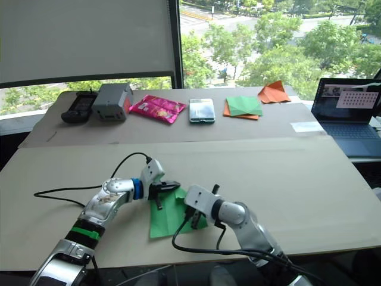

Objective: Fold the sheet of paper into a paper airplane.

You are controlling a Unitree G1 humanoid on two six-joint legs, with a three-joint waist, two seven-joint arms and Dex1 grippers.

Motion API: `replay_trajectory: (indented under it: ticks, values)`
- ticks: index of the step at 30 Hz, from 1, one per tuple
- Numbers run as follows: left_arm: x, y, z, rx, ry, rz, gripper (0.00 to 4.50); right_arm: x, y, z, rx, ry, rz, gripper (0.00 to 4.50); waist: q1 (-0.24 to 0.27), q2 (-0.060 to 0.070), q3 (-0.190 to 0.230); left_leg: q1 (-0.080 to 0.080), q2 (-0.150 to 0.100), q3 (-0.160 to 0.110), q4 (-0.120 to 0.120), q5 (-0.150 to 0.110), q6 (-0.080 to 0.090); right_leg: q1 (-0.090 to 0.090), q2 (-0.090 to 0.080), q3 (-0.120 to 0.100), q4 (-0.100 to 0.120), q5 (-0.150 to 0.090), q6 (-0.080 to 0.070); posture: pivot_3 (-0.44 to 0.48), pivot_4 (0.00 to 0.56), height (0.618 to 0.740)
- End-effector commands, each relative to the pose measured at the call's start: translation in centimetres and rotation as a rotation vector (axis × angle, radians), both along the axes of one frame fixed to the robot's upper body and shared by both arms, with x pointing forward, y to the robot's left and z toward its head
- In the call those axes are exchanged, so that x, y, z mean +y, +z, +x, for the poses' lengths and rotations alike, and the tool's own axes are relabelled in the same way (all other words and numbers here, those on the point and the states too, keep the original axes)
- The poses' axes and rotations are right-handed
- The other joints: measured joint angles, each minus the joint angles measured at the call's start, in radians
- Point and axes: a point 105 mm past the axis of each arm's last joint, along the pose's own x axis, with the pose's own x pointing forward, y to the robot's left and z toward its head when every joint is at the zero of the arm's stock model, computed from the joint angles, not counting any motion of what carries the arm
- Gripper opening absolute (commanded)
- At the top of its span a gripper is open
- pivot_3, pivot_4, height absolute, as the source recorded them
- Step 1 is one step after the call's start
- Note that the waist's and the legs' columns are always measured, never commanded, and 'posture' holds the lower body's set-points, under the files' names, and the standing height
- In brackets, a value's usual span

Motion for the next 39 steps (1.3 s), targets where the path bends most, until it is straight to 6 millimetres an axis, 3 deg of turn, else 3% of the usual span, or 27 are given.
replay_trajectory:
  ticks: [1,12,17,23,27,29,33,39]
  values:
    - [-0.3,-0.4,-0.1,-0.009,-0.024,0.027,0.0,0.1,-0.7,-0.7,0.038,0.006,-0.012,0.03,0.0,0.0,0.0,0.0,0.0,0.0,0.0,0.0,0.0,0.0,0.0,0.0,0.001,0.0,0.0,0.0,0.15,0.74]
    - [0.8,-2.5,-0.6,0.006,-0.03,0.133,0.0,0.0,-0.4,-0.6,0.044,-0.013,-0.002,0.03,0.004,0.0,-0.004,0.001,0.0,0.0,0.0,0.0,0.0,0.0,0.0,0.0,0.003,-0.002,-0.001,0.0,0.15,0.74]
    - [0.7,-3.0,-0.9,0.017,-0.034,0.134,0.0,-0.2,0.8,-0.4,0.058,-0.044,0.065,1.55,0.003,-0.001,-0.007,0.002,0.0,0.0,0.0,0.0,0.0,0.0,0.0,0.0,0.004,-0.003,-0.002,0.0,0.15,0.74]
    - [0.7,-3.1,-0.9,0.016,-0.027,0.124,0.0,0.5,4.7,-0.9,0.114,-0.017,0.285,1.55,0.0,-0.001,-0.007,0.002,0.0,0.0,0.0,0.0,0.0,0.0,0.0,0.0,0.005,-0.003,-0.002,0.0,0.15,0.74]
    - [0.6,-3.2,-0.9,0.012,-0.021,0.112,0.0,0.9,6.8,0.5,0.158,-0.078,0.446,1.55,0.0,-0.001,-0.007,0.002,0.0,-0.001,0.0,0.0,0.0,0.0,0.001,0.0,0.006,-0.003,-0.002,0.0,0.15,0.74]
    - [0.6,-3.1,-0.9,0.009,-0.01,0.094,0.0,0.4,6.0,1.7,0.168,-0.142,0.417,1.55,0.002,0.0,-0.007,0.002,0.0,-0.001,0.0,0.0,0.0,0.0,0.001,0.0,0.006,-0.003,-0.002,0.0,0.15,0.74]
    - [0.6,-2.9,-0.8,0.001,0.009,0.074,0.0,0.3,4.7,2.5,0.163,-0.163,0.36,0.05,0.003,-0.001,-0.007,0.002,0.0,-0.001,0.0,0.0,0.0,0.0,0.0,0.0,0.005,-0.003,-0.002,0.0,0.15,0.74]
    - [0.6,-2.8,-0.8,-0.004,0.005,0.073,0.0,1.7,2.9,3.7,0.17,-0.145,0.313,0.05,-0.004,0.0,-0.008,0.003,0.0,-0.001,0.0,0.0,0.0,0.0,0.001,0.0,0.006,-0.003,-0.002,0.0,0.15,0.74]
